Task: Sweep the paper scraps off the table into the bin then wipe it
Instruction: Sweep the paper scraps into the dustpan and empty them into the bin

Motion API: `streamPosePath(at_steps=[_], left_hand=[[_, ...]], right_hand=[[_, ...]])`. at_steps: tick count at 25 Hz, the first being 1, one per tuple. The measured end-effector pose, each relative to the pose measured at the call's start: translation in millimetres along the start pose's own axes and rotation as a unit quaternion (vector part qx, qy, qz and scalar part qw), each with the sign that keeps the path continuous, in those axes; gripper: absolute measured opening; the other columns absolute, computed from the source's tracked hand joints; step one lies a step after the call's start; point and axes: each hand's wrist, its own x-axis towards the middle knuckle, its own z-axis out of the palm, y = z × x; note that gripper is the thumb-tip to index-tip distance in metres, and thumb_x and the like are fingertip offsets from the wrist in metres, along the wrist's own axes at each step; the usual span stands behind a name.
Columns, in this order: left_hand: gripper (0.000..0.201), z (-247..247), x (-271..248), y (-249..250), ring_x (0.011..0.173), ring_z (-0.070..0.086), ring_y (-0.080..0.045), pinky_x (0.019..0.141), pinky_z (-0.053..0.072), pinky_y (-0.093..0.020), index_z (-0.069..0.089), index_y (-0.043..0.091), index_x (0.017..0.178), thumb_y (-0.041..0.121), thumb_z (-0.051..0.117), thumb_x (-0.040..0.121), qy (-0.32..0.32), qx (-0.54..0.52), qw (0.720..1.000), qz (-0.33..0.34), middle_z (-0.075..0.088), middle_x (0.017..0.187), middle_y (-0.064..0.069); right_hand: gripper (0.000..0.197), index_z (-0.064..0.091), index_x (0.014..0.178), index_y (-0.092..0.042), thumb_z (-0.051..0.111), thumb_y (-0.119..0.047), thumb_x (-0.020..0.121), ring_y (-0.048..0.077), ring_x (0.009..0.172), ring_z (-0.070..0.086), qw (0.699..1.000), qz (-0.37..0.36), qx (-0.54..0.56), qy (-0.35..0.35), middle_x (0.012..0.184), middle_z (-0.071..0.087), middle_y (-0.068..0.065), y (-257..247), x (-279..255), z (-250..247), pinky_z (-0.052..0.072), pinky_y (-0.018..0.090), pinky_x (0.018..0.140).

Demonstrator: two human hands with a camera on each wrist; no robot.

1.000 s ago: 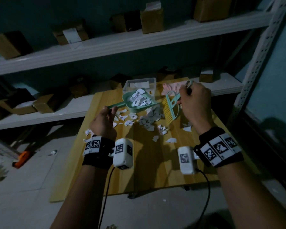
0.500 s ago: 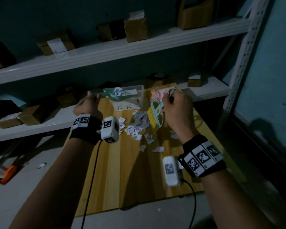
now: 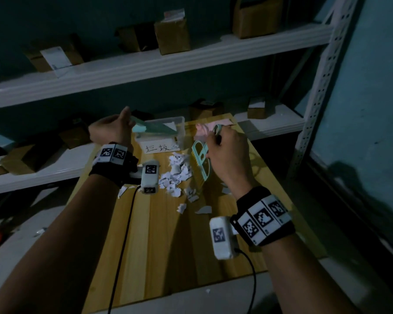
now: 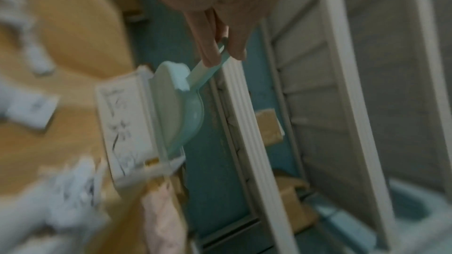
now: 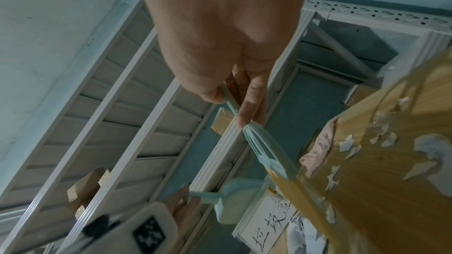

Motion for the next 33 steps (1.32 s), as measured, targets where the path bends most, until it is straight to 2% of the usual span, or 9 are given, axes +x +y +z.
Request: streamPosePath(at_steps=[2,9,12,16,22,25,27,30,33], left_hand=[[0.028,6.1,-0.2,5.1,0.055,0.065,0.001,0.051,0.051,-0.01,0.076,0.007,0.091,0.031,0.081,0.079,0.016,0.02,0.999,0.041,0.073,0.079,-0.001],[0.028,17.3,7.4,11.2,0.057,0.058,0.008,0.049,0.046,-0.005,0.073,0.008,0.102,0.03,0.075,0.085,0.036,0.044,0.996,0.07,0.071,0.091,0.001],[0.028,15.7,10.0,7.7,0.063,0.064,0.003,0.051,0.048,-0.006,0.075,0.008,0.099,0.032,0.076,0.083,0.042,0.051,0.994,0.086,0.071,0.088,0.003],[0.029,13.2,14.5,3.4,0.07,0.069,0.0,0.052,0.05,-0.005,0.077,0.008,0.097,0.033,0.076,0.083,0.058,0.06,0.992,0.096,0.075,0.091,-0.001],[0.027,6.1,16.1,5.6,0.052,0.056,0.007,0.047,0.043,-0.002,0.076,0.005,0.1,0.027,0.076,0.084,0.074,0.062,0.99,0.102,0.067,0.082,0.003],[0.028,1.6,22.7,8.8,0.064,0.067,-0.002,0.059,0.056,-0.012,0.078,0.007,0.095,0.03,0.079,0.08,0.077,0.039,0.994,0.068,0.074,0.086,0.0],[0.027,-5.5,21.7,8.1,0.07,0.069,-0.007,0.067,0.057,-0.019,0.078,0.009,0.093,0.032,0.08,0.079,0.058,0.034,0.997,0.034,0.074,0.088,-0.002],[0.018,-19.0,23.6,4.2,0.05,0.064,0.001,0.055,0.053,-0.016,0.067,0.006,0.076,0.019,0.077,0.082,0.014,-0.011,0.999,-0.03,0.07,0.073,-0.003],[0.026,-38.2,27.9,0.7,0.034,0.056,-0.007,0.056,0.055,-0.021,0.052,0.004,0.068,0.004,0.066,0.09,-0.035,-0.096,0.985,-0.142,0.058,0.052,-0.002]], right_hand=[[0.026,0.058,0.084,-0.018,0.047,-0.033,0.102,0.004,0.062,0.066,1.0,-0.012,-0.007,-0.004,0.075,0.067,-0.001,1.2,-0.1,-0.1,0.057,0.022,0.051],[0.024,0.061,0.087,-0.015,0.048,-0.029,0.102,0.009,0.065,0.067,1.0,-0.026,0.002,-0.014,0.075,0.065,0.0,3.8,-1.9,3.4,0.057,0.027,0.051],[0.02,0.054,0.084,-0.019,0.048,-0.026,0.102,0.009,0.066,0.068,0.999,-0.025,0.003,-0.022,0.077,0.066,0.0,2.4,-4.6,0.9,0.058,0.027,0.052],[0.02,0.055,0.084,-0.021,0.049,-0.029,0.102,0.01,0.067,0.068,1.0,-0.024,0.002,-0.012,0.079,0.066,-0.001,1.7,-6.9,1.9,0.06,0.031,0.054],[0.022,0.061,0.091,-0.019,0.047,-0.032,0.102,0.005,0.066,0.067,1.0,-0.014,0.005,-0.012,0.081,0.067,-0.002,4.5,-4.6,5.9,0.06,0.029,0.055],[0.022,0.058,0.087,-0.024,0.046,-0.033,0.102,0.004,0.065,0.066,1.0,-0.015,0.003,-0.003,0.078,0.066,-0.005,3.6,-2.8,4.6,0.06,0.027,0.054],[0.021,0.053,0.085,-0.027,0.043,-0.036,0.102,0.002,0.066,0.066,1.0,-0.006,0.004,-0.001,0.078,0.063,-0.008,2.0,-2.2,2.8,0.059,0.022,0.055],[0.02,0.053,0.087,-0.026,0.044,-0.038,0.101,0.004,0.07,0.068,1.0,0.006,0.025,0.006,0.083,0.066,-0.005,-2.4,-2.2,0.3,0.059,0.021,0.058],[0.02,0.056,0.088,-0.023,0.047,-0.037,0.1,0.006,0.072,0.069,0.999,0.007,0.046,0.015,0.085,0.07,0.0,-5.0,-0.3,-1.9,0.06,0.025,0.059]])
